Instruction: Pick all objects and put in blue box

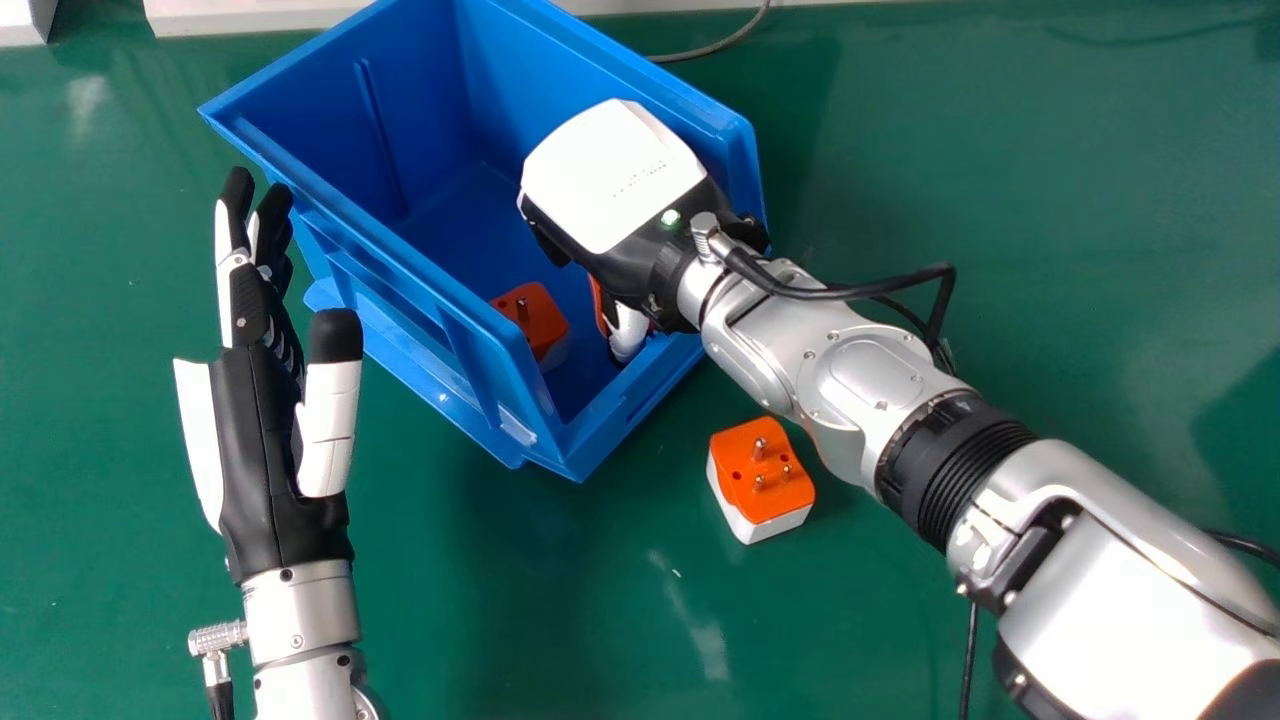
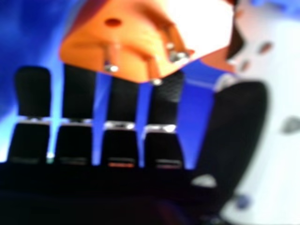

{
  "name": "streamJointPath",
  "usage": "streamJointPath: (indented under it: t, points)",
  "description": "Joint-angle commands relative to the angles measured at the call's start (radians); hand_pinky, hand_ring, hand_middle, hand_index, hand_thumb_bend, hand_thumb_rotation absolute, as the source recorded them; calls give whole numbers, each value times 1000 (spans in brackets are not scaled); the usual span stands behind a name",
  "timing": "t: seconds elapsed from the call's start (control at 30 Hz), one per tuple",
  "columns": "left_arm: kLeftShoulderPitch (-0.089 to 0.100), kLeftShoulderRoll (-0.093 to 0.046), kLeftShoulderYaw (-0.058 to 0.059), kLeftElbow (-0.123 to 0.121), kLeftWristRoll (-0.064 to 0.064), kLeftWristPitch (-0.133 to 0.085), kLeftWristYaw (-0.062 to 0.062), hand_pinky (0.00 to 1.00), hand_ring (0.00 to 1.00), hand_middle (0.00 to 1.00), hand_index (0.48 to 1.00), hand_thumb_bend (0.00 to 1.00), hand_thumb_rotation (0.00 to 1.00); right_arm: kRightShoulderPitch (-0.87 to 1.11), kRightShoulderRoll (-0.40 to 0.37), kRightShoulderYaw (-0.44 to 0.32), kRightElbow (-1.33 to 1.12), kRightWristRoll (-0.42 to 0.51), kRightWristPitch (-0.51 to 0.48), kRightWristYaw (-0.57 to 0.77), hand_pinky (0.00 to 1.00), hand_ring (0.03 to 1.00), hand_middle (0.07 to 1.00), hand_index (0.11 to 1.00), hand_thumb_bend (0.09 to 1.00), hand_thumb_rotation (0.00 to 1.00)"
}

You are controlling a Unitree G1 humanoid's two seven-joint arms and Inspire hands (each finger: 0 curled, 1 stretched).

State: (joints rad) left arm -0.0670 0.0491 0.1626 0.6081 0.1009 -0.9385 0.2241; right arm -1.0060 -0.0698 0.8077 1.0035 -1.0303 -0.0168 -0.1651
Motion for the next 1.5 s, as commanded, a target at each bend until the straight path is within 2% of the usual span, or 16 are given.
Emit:
streamJointPath:
  t: [0.0,0.17,0.43,0.53,0.63,0.73,0.83,0.93,1.13,1.27,1.37,1.47]
  points:
    - [-12,3,-3,-2,9,-25,1,977,954,944,965,980,949,-9,-18,0,-34,-8,19,0,814,846,880,826,882,189]
    - [-12,0,-5,-7,1,-21,-3,979,957,945,967,981,947,-2,-19,6,-40,-9,25,-22,961,968,975,944,977,265]
    - [-17,1,-5,-1,1,-26,-4,983,959,946,967,984,946,-7,-25,0,-47,-4,17,-44,995,996,997,990,999,295]
    - [-16,2,-5,-2,6,-25,-1,983,959,946,968,984,947,-6,-32,-5,-69,-4,25,-45,998,998,999,995,1000,304]
    - [-15,3,-6,-2,-2,-25,-9,984,960,947,968,985,948,12,-56,-32,-133,17,21,-36,1000,1000,1000,999,1000,316]
    - [-13,2,-6,-6,-6,-24,-11,982,961,947,968,986,947,52,-91,-68,-257,28,47,6,1000,1000,1000,1000,1000,321]
    - [-8,3,-6,-14,-5,-20,-14,982,961,946,968,985,948,116,-124,-121,-439,40,101,85,1000,1000,1000,1000,1000,324]
    - [-5,4,-8,-18,-13,-18,-22,983,961,947,968,981,950,197,-158,-177,-669,40,182,194,1000,1000,1000,1000,1000,317]
    - [-2,6,-7,-16,-44,-23,-52,991,964,947,967,976,946,364,-202,-258,-1065,20,304,382,1000,1000,1000,1000,1000,316]
    - [4,8,-5,-14,-43,-23,-61,993,964,947,967,976,941,453,-221,-296,-1299,-19,395,556,998,1000,1000,1000,995,324]
    - [9,6,-5,-15,-45,-26,-65,996,964,947,966,979,940,521,-253,-318,-1473,-99,447,726,987,1000,1000,1000,994,329]
    - [17,7,-2,-18,-38,-27,-65,997,964,948,964,976,940,579,-259,-345,-1596,-148,484,889,963,1000,1000,1000,995,333]
